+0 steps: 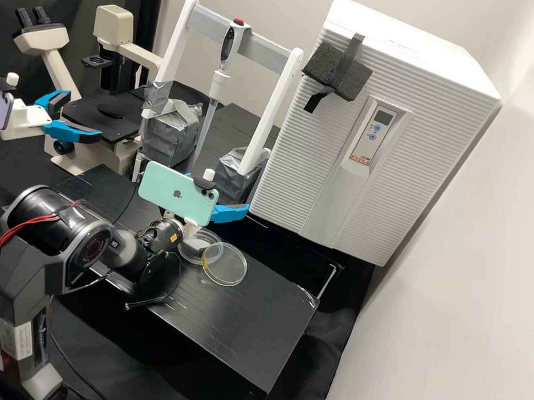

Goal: Open the bottle

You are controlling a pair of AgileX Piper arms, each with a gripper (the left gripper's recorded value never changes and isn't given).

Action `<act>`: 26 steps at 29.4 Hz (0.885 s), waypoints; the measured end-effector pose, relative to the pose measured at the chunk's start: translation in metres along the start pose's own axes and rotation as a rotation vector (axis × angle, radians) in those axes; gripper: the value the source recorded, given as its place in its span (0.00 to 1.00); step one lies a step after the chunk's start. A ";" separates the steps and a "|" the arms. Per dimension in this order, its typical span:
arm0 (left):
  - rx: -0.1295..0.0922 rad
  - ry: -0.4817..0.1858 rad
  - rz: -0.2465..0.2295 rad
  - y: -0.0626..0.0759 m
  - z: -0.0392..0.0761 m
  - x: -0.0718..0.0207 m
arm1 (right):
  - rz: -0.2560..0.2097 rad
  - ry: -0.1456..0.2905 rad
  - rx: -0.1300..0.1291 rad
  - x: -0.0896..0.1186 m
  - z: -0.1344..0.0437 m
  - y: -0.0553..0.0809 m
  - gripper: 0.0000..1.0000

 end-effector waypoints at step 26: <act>-0.055 -0.077 -0.069 -0.023 0.018 0.0189 | 0.000 0.000 0.000 0.000 0.000 0.000 1.00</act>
